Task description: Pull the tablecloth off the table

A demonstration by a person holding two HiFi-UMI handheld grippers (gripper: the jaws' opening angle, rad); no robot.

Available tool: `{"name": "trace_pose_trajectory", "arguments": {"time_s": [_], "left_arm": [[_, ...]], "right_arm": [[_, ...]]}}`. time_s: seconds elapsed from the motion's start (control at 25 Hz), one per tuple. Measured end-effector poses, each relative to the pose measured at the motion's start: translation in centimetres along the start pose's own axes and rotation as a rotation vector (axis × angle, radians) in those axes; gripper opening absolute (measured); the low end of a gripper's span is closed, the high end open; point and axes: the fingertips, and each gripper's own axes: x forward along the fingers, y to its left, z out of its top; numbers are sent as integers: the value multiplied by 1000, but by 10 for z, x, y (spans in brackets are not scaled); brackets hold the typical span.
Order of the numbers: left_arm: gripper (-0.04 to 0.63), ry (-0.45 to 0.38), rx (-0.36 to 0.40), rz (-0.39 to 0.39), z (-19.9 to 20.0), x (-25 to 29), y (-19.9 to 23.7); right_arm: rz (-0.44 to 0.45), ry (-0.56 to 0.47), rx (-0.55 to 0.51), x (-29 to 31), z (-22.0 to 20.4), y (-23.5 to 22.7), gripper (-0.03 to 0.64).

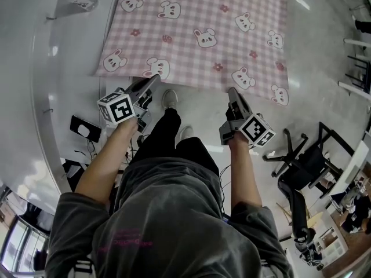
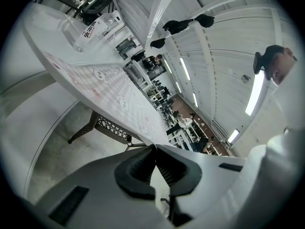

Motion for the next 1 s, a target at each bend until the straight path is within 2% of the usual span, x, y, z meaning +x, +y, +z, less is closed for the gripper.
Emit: {"name": "trace_pose_trajectory", "arguments": {"time_s": [0.2,0.4,0.52,0.76,1.0], "left_arm": [[2,-36,20,-34,18,41,38],[2,-89,15,-50,-18,22,40],[2,-115,12,-71,-36,14,35],[2,-141,57,-95,-38,0,0],[2,-166,75,-104,-33,-18,-16]], "right_arm": [[15,-46,-39,48,19,-25,5],[71,-56,-55,29,-9,-32,5],[74,-67,-70,15,-21,-43,5],[122,-81,-82,-14,-18,-32,5],[151,-97,-98,-29,-17,-15,5]]}}
